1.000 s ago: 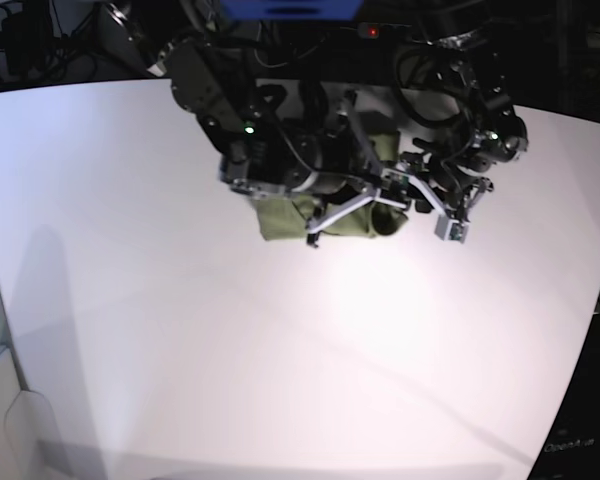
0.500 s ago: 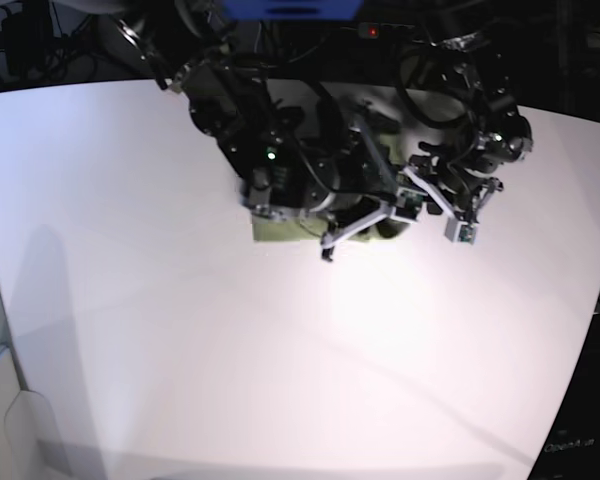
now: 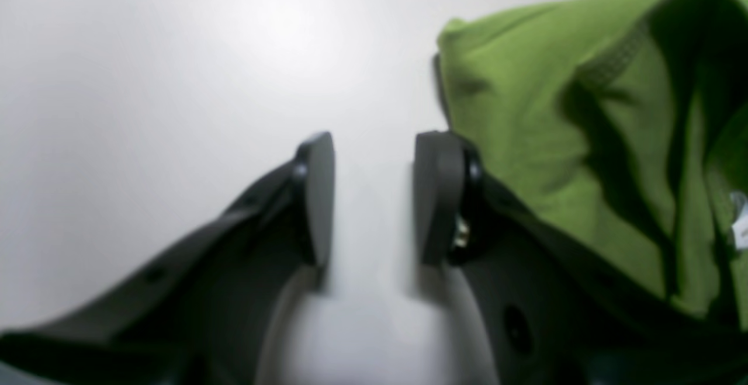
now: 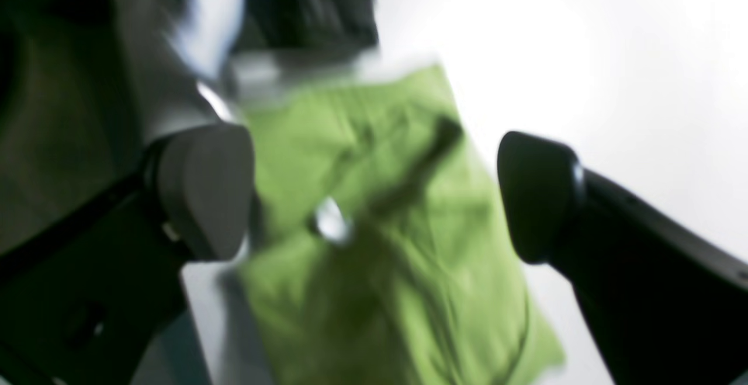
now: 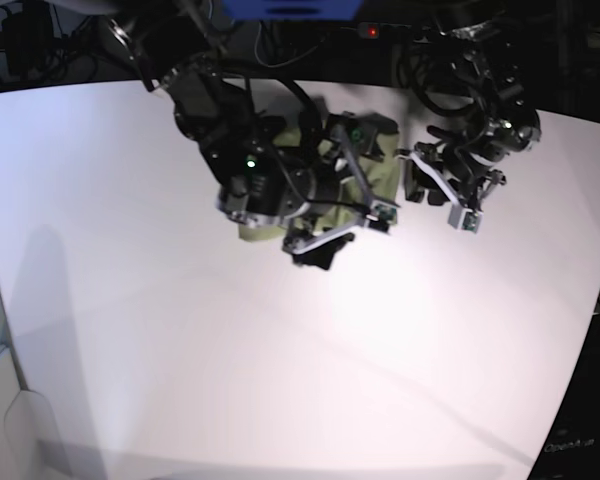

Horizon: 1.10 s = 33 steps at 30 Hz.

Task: Fold the T-shirt properly
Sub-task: 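Fold the held end with the right gripper over the bundle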

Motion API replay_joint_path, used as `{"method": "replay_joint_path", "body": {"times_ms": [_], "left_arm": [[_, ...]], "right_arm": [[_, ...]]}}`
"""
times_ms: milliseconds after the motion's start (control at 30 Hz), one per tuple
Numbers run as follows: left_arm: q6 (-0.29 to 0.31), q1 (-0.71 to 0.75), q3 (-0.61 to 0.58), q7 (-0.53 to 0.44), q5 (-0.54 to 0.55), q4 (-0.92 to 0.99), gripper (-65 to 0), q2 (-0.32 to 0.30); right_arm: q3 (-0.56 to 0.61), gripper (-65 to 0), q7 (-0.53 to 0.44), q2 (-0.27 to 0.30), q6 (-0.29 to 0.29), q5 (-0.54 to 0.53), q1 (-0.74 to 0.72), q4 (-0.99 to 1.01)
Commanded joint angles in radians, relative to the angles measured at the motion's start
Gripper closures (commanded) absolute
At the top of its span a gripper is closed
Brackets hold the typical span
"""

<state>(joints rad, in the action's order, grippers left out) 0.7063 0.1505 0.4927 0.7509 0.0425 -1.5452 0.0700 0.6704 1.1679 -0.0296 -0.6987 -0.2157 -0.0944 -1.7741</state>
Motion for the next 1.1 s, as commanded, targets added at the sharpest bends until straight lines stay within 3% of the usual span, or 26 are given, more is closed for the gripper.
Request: {"method": "replay_joint_path", "body": {"times_ms": [0,267,700,1067], "left_arm": [[-0.008,0.01,-0.002,0.042,-0.028,-0.004,-22.6,0.001],[-0.008,0.007,-0.01,0.042,-0.028,0.001,-22.6,0.009],[-0.008,0.004,-0.01,0.042,-0.028,0.005,-22.6,0.003],[-0.008,0.002,-0.01,0.042,-0.028,0.005,-22.6,0.004]], "right_arm": [[-0.022,-65.0,-0.013,0.006,0.001,-0.011,-0.015,-0.014],[-0.099,-65.0,-0.015,0.04,0.001,-0.011,0.02,-0.014],[-0.094,-65.0,-0.059,-0.019,0.001,-0.006,0.048,-0.01],[-0.091,-65.0,-0.064,-0.034,0.001,-0.006,-0.071,0.132]]}}
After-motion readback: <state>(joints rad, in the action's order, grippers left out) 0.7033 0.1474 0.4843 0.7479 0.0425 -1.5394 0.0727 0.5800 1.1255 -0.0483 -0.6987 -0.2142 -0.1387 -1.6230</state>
